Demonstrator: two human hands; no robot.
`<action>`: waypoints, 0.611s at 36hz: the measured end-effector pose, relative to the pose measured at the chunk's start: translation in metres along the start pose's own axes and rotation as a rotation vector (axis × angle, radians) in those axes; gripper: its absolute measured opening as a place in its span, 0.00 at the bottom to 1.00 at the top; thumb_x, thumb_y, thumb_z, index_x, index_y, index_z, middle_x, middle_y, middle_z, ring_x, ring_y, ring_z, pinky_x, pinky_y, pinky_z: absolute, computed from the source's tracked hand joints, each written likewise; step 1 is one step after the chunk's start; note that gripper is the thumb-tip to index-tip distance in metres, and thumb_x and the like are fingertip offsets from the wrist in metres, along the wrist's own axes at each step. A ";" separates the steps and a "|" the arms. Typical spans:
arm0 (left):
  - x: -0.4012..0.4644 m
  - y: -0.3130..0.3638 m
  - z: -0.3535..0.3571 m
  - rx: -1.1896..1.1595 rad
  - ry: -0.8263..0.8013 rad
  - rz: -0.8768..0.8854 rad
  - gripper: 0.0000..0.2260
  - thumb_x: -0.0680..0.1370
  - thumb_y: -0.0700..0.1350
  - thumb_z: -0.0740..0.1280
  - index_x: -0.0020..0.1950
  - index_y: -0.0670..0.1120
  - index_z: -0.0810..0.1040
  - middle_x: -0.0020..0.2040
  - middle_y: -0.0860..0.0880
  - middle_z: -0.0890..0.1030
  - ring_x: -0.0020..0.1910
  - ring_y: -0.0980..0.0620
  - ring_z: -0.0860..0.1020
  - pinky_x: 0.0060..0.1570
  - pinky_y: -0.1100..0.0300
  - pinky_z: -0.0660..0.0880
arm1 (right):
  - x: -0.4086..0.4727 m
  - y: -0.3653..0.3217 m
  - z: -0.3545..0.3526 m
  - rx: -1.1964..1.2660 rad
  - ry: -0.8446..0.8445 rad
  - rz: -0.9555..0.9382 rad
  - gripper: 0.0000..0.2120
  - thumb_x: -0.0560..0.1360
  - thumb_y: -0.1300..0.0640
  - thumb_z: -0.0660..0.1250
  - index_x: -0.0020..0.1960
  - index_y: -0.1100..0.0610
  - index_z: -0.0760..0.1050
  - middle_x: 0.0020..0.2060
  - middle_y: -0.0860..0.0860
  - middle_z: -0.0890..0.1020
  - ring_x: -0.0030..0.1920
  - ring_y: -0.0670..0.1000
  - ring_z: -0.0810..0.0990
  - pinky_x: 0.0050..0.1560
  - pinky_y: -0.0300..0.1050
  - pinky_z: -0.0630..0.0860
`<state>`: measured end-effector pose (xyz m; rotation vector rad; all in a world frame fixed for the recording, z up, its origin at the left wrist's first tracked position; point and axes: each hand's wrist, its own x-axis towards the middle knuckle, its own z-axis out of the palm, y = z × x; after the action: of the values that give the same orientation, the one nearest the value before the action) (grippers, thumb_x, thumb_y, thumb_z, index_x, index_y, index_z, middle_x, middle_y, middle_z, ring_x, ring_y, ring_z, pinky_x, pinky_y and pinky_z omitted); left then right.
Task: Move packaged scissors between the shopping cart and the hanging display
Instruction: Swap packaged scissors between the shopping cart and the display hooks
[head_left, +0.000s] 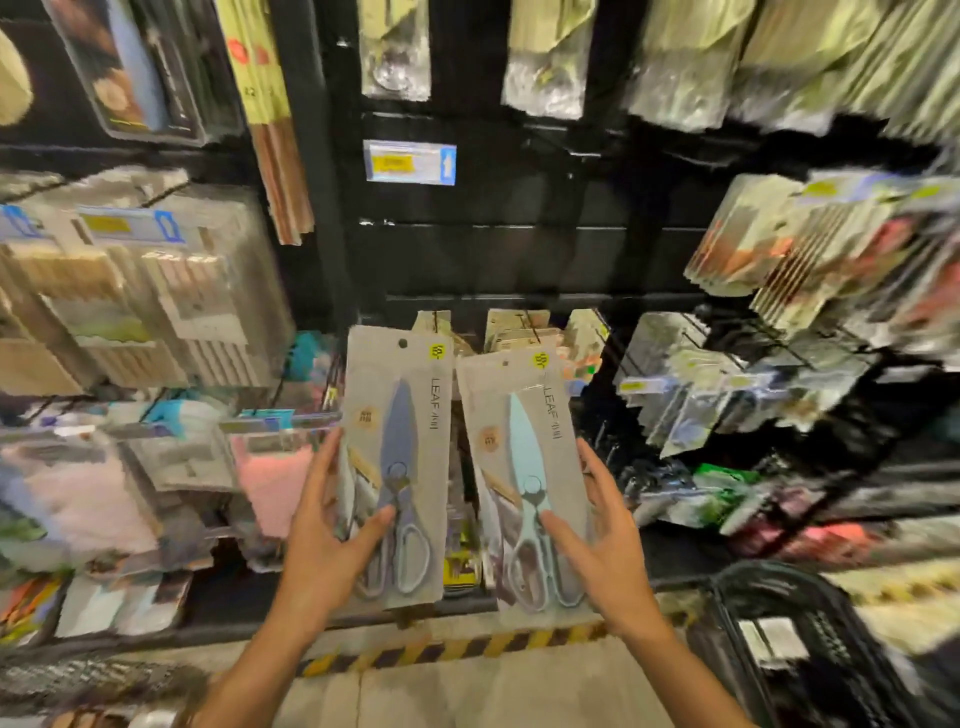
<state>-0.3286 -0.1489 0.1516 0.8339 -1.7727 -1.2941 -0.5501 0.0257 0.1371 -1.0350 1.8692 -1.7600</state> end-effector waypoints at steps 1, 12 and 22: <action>0.002 0.005 0.011 0.003 -0.007 0.019 0.41 0.71 0.49 0.76 0.78 0.64 0.59 0.77 0.63 0.65 0.76 0.57 0.65 0.73 0.45 0.66 | 0.000 0.000 -0.011 -0.007 0.022 -0.007 0.36 0.76 0.62 0.73 0.77 0.42 0.62 0.71 0.35 0.71 0.70 0.40 0.72 0.64 0.37 0.76; 0.029 0.056 0.131 0.003 -0.023 0.128 0.42 0.73 0.45 0.77 0.77 0.68 0.58 0.76 0.61 0.66 0.75 0.55 0.68 0.70 0.41 0.69 | 0.043 -0.001 -0.137 0.009 0.123 -0.053 0.37 0.75 0.64 0.73 0.76 0.41 0.62 0.62 0.24 0.74 0.63 0.35 0.77 0.56 0.31 0.77; 0.054 0.098 0.207 0.027 0.076 0.171 0.42 0.73 0.42 0.76 0.75 0.71 0.58 0.75 0.58 0.69 0.73 0.54 0.70 0.70 0.42 0.71 | 0.106 0.000 -0.215 0.070 0.083 -0.123 0.38 0.75 0.68 0.72 0.77 0.45 0.62 0.68 0.32 0.73 0.64 0.33 0.75 0.56 0.29 0.76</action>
<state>-0.5410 -0.0741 0.2189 0.7199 -1.7634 -1.1158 -0.7715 0.0984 0.1921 -1.0868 1.8121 -1.9519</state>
